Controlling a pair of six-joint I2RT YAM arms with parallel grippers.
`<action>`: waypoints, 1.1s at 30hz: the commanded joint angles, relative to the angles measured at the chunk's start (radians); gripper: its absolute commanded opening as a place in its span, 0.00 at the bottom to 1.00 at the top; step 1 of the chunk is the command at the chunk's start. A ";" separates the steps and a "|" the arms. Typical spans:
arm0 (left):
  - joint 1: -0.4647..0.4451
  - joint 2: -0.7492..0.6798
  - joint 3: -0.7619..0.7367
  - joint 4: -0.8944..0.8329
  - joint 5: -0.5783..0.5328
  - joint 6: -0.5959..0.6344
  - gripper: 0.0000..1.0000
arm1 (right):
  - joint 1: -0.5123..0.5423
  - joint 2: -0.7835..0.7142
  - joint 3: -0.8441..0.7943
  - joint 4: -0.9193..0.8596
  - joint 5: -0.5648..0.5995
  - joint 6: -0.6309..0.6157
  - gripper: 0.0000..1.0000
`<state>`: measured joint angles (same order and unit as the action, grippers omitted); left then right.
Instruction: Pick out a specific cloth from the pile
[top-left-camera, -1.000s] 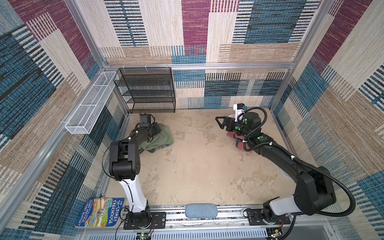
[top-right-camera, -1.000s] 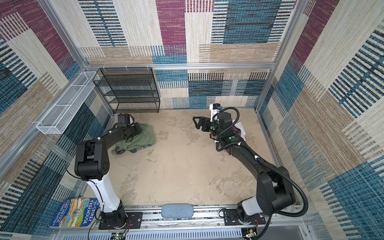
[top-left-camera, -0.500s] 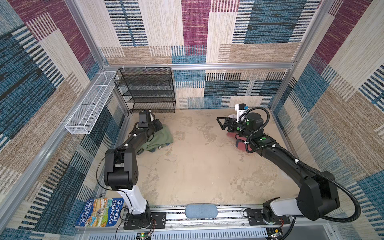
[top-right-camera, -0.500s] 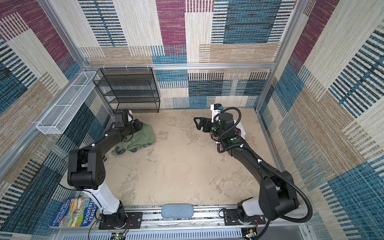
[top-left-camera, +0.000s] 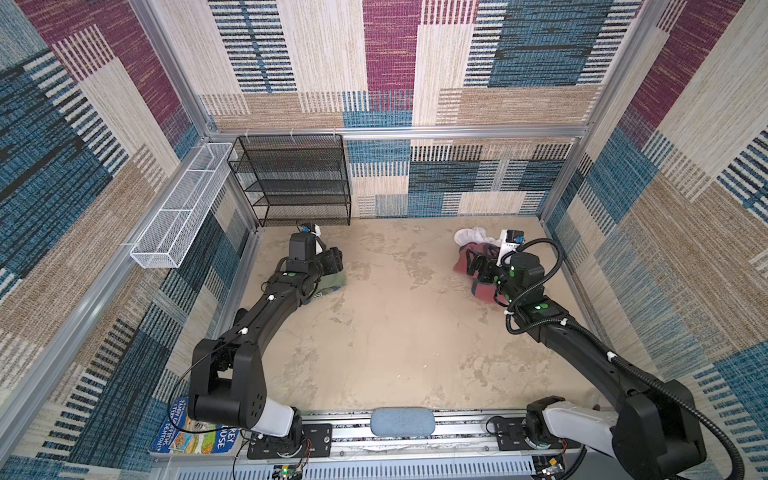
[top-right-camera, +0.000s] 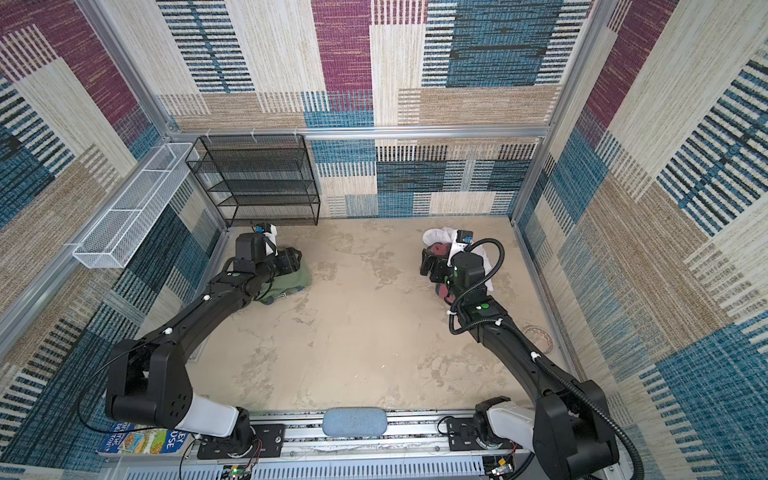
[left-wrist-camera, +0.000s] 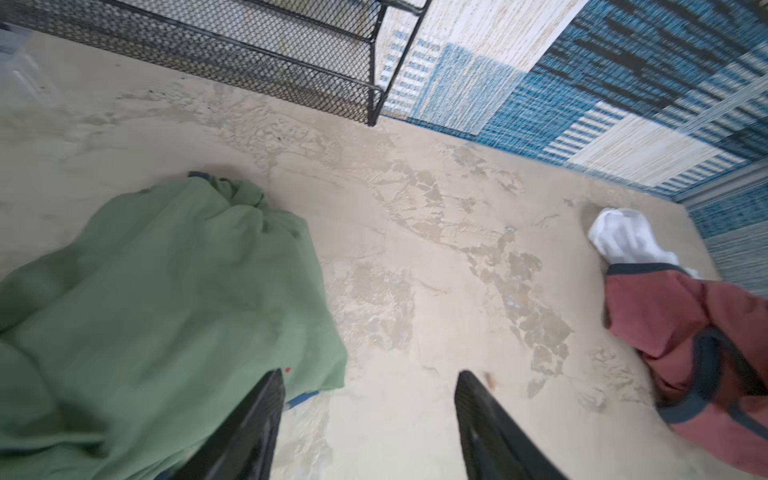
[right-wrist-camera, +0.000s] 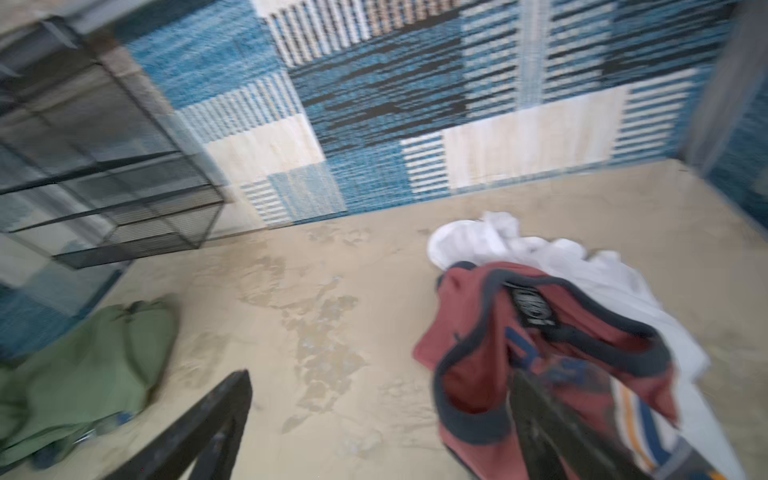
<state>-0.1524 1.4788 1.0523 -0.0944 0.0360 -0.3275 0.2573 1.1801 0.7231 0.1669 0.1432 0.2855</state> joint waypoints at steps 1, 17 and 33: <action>0.002 -0.032 -0.033 -0.042 -0.166 0.109 0.69 | -0.032 0.010 -0.053 0.109 0.228 -0.039 1.00; 0.075 -0.057 -0.341 0.415 -0.340 0.273 0.73 | -0.145 0.071 -0.400 0.636 0.245 -0.204 1.00; 0.148 -0.078 -0.422 0.524 -0.236 0.345 0.74 | -0.176 0.313 -0.503 1.090 0.089 -0.326 1.00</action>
<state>-0.0082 1.4166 0.6441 0.3923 -0.2470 -0.0132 0.0887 1.4719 0.2321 1.1030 0.2958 -0.0166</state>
